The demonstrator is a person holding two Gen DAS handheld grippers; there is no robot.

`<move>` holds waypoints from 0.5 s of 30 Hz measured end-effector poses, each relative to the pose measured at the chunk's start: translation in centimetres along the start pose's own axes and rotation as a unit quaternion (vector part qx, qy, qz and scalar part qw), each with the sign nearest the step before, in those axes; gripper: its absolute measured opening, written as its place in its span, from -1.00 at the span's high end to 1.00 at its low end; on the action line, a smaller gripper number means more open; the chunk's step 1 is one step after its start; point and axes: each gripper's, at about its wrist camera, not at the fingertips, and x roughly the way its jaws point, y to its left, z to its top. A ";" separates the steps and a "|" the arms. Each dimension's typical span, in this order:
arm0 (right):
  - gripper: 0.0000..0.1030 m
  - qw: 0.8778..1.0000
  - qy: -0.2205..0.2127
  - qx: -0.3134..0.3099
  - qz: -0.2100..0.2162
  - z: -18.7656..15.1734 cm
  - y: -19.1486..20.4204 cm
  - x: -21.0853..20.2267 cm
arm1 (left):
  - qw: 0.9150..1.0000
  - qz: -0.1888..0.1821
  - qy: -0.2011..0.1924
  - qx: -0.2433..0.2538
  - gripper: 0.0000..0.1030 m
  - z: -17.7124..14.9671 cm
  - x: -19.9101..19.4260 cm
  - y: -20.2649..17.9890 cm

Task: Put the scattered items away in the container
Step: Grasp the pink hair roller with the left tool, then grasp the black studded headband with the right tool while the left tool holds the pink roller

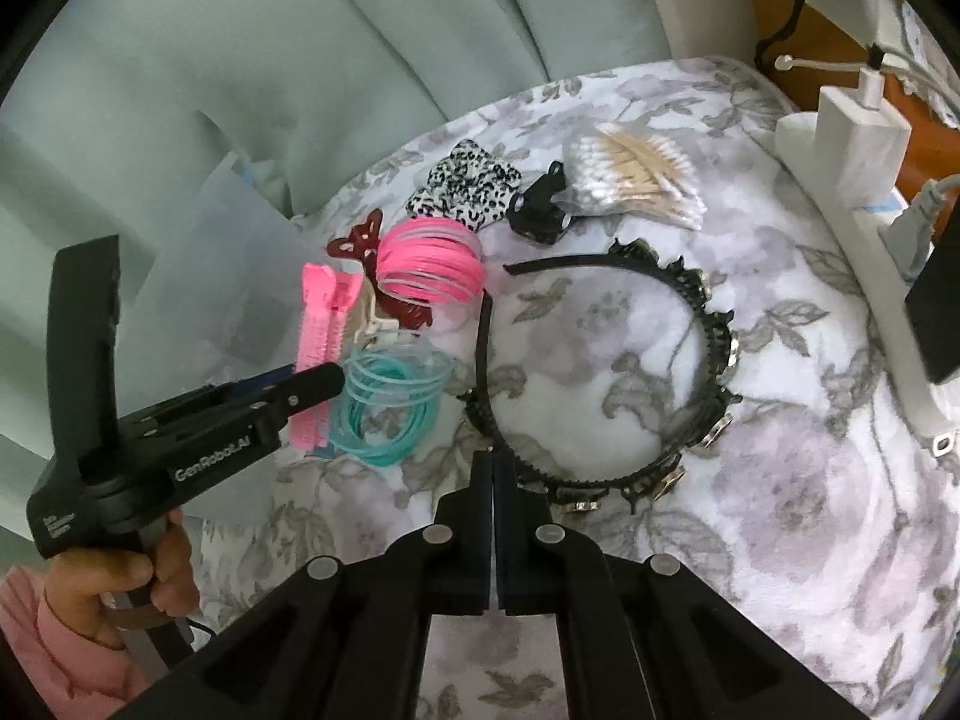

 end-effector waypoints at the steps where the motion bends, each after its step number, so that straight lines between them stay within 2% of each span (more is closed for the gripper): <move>1: 0.90 1.000 0.002 -0.005 -0.004 0.1 0.4 0.8 | 1.000 0.000 0.002 0.000 0.45 0.0 0.2 0.1; 6: 0.90 0.999 0.017 -0.028 -0.014 0.8 1.5 3.3 | 1.000 -0.004 0.008 -0.003 0.44 0.2 1.2 0.4; 10: 0.90 0.998 0.031 -0.048 -0.026 1.2 2.0 4.5 | 1.000 -0.005 0.012 -0.008 0.29 0.5 1.9 0.9; 12: 0.88 0.997 0.035 -0.060 -0.031 1.5 2.4 5.2 | 1.000 -0.007 0.012 -0.006 0.29 0.7 2.2 1.0; 15: 0.71 0.996 0.038 -0.077 -0.039 1.9 3.0 6.2 | 1.000 -0.006 0.010 -0.001 0.28 1.0 2.7 0.9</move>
